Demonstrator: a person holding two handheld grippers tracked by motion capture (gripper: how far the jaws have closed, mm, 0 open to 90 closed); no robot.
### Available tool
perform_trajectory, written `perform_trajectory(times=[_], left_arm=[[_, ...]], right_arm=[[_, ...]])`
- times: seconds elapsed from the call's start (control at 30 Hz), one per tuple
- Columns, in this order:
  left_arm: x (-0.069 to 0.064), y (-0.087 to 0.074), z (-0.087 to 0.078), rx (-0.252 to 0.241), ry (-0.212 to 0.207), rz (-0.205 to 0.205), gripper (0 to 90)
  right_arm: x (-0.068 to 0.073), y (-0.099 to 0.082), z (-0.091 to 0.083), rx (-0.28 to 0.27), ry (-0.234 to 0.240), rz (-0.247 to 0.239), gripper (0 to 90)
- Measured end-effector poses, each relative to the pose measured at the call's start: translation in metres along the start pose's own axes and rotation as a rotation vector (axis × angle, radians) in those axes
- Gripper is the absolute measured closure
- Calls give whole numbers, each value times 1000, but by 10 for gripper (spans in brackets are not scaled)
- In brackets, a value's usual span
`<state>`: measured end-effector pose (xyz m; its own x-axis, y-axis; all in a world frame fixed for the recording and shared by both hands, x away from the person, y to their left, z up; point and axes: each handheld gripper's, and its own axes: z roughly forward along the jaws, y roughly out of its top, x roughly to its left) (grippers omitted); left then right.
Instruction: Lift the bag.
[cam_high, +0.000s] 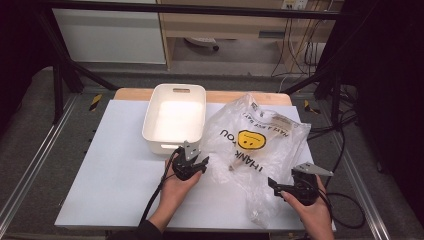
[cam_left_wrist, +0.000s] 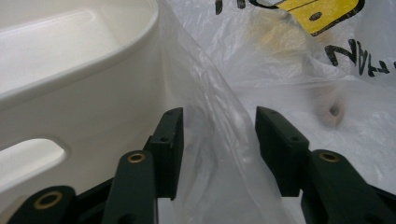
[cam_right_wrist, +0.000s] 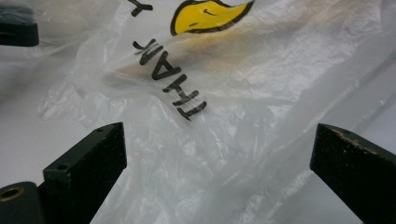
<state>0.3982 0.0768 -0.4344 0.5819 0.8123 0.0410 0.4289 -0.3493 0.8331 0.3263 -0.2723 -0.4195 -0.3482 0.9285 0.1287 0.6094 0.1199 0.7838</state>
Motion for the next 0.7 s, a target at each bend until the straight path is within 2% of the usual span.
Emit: perform_trajectory(times=[0.1, 0.17, 0.27, 0.37, 0.57, 0.7], left_arm=[[1, -1, 4, 1, -13, 0, 666], [2, -3, 6, 8, -38, -4, 780], [3, -5, 5, 28, -61, 3, 858], [5, -6, 1, 35, -81, 5, 893], [10, -10, -5, 47, -101, 3, 898], [12, -12, -7, 57, -112, 2, 898]], right_arm=[[-5, -4, -1, 18, -15, 15, 47], [-7, -7, 0, 39, -24, 19, 46], [-9, -11, 3, 88, -23, 28, 50], [-10, -15, 8, 130, -19, 27, 68], [-10, -19, 17, 203, -16, 17, 110], [-5, -20, 20, 214, -25, -39, 202]])
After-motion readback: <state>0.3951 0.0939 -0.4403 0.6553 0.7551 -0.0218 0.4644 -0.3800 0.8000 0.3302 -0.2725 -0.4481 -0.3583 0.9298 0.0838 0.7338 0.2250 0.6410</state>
